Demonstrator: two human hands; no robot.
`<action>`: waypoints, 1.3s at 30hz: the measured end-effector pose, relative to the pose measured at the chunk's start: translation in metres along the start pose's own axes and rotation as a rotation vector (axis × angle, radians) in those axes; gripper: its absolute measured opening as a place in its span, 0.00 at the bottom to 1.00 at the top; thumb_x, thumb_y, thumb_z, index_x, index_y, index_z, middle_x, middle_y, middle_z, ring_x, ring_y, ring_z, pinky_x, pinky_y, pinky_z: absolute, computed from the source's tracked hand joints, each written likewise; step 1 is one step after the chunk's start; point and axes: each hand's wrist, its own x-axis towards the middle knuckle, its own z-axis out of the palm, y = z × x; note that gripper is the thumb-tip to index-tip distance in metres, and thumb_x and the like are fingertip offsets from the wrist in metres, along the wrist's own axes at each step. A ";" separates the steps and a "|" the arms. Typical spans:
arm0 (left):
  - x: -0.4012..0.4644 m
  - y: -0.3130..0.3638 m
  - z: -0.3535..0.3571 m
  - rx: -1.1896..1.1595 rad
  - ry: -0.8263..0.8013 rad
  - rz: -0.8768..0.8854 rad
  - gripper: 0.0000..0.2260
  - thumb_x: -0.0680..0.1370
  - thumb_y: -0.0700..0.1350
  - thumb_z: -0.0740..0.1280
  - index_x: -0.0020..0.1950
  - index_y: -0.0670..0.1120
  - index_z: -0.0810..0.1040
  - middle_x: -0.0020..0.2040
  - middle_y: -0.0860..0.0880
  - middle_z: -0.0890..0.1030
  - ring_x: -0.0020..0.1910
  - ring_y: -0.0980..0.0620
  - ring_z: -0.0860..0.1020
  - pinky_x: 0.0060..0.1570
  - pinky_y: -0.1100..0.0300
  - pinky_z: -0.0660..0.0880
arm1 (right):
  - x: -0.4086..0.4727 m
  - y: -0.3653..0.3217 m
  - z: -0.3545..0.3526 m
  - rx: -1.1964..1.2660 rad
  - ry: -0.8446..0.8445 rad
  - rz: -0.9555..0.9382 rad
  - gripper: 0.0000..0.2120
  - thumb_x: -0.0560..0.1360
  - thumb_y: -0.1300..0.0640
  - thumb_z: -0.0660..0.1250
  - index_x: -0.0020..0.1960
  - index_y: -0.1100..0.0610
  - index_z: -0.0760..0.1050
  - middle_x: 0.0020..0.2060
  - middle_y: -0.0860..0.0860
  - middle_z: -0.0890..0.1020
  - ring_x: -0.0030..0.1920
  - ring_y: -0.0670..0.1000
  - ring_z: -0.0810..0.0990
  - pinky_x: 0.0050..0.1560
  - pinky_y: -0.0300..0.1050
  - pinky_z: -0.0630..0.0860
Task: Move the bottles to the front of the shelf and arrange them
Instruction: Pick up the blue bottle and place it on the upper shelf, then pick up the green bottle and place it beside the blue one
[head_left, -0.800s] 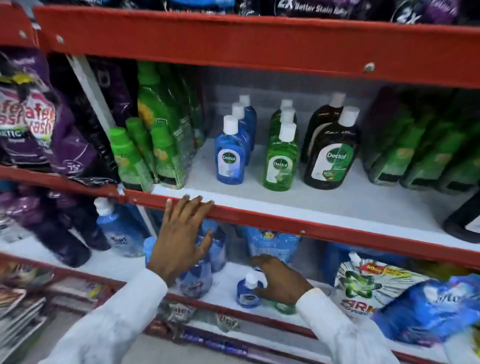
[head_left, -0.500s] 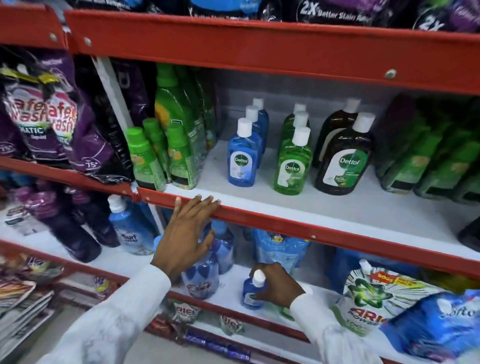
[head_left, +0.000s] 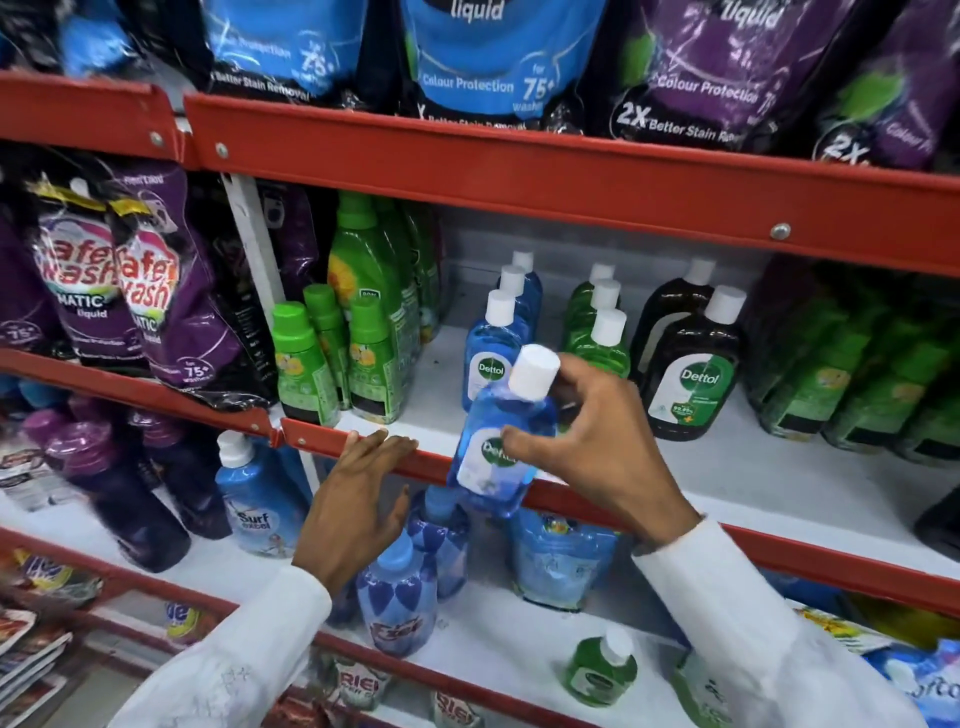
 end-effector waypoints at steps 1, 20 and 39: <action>0.000 0.002 -0.001 -0.003 0.009 0.001 0.23 0.73 0.43 0.68 0.69 0.48 0.74 0.68 0.46 0.78 0.72 0.48 0.67 0.77 0.53 0.54 | 0.011 -0.003 0.003 -0.007 0.010 -0.011 0.22 0.59 0.54 0.80 0.52 0.52 0.81 0.41 0.44 0.87 0.39 0.44 0.84 0.39 0.42 0.82; -0.007 -0.006 0.014 0.200 -0.016 0.049 0.27 0.73 0.52 0.61 0.73 0.52 0.67 0.70 0.50 0.75 0.74 0.46 0.67 0.74 0.36 0.61 | 0.072 0.031 0.050 -0.150 -0.077 0.073 0.27 0.63 0.50 0.78 0.60 0.48 0.77 0.49 0.47 0.84 0.47 0.49 0.83 0.44 0.38 0.75; -0.005 0.079 0.082 0.156 0.095 0.339 0.27 0.71 0.44 0.71 0.70 0.46 0.73 0.63 0.40 0.78 0.64 0.37 0.74 0.70 0.34 0.64 | -0.120 0.168 -0.022 -0.235 -0.321 0.238 0.18 0.69 0.56 0.77 0.58 0.49 0.81 0.53 0.44 0.85 0.49 0.47 0.84 0.52 0.38 0.79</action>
